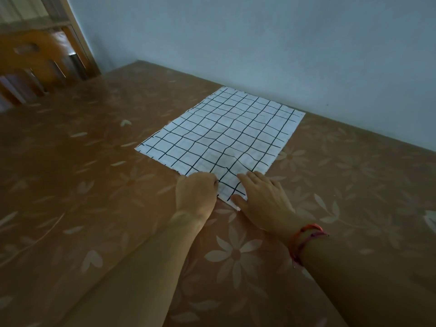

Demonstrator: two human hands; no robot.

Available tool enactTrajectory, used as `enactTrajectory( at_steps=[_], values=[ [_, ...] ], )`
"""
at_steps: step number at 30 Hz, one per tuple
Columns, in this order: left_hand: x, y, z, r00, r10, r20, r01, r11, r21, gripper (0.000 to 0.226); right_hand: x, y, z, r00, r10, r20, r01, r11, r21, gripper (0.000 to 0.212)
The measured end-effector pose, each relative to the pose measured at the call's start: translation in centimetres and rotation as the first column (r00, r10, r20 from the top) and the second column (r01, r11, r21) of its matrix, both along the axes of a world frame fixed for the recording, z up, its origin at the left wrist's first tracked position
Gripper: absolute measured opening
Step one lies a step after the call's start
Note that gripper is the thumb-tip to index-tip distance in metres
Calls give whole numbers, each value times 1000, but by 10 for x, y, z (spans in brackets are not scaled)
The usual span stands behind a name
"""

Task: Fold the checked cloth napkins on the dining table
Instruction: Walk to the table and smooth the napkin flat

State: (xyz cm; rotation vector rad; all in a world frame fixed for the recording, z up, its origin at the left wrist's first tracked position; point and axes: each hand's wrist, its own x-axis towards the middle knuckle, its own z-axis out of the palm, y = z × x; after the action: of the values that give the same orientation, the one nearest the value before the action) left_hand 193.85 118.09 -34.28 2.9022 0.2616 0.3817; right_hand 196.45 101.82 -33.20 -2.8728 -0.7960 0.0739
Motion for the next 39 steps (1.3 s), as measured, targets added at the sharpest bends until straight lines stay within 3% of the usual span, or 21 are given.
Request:
enactTrajectory(
  at_steps=[4,8,13,18,19,21,23,29,34,36,39],
  values=[
    [0,0,4,1000,-30,9,29,997,71,21,-3,0,1,1000,-7,-2,7,1000,5,69],
    [-14,-3,15,996,-61,63,61,998,-6,15,-13,-1,6,1000,-13,-22,13,999,31,102],
    [-38,-11,40,992,-87,86,92,994,-51,18,-36,-2,21,1000,-12,4,11,999,52,113],
    [-70,-23,69,990,-103,95,109,992,-61,18,-71,-9,46,997,-74,-26,76,994,85,103],
    [-78,-27,74,991,-102,89,108,992,-66,17,-75,-14,49,997,-82,-12,83,991,101,93],
    [-92,-33,85,993,-94,71,100,991,-84,16,-82,-25,54,993,-104,50,91,974,209,52],
    [-107,-38,96,995,-89,43,94,987,-128,17,-90,-36,67,989,-148,16,139,954,264,21],
    [-163,-55,126,985,-169,-21,152,930,-336,25,-134,-66,104,954,-246,-172,295,873,387,35],
    [-200,-63,125,970,-235,-67,212,945,-248,54,-186,-107,117,940,-221,-260,328,799,503,35],
    [-213,-62,126,983,-171,-73,149,960,-237,53,-205,-128,116,940,-236,-245,331,800,500,35],
    [-230,-53,125,981,-195,-11,193,976,-103,35,-233,-159,118,924,-296,-243,380,796,472,38]
  ],
)
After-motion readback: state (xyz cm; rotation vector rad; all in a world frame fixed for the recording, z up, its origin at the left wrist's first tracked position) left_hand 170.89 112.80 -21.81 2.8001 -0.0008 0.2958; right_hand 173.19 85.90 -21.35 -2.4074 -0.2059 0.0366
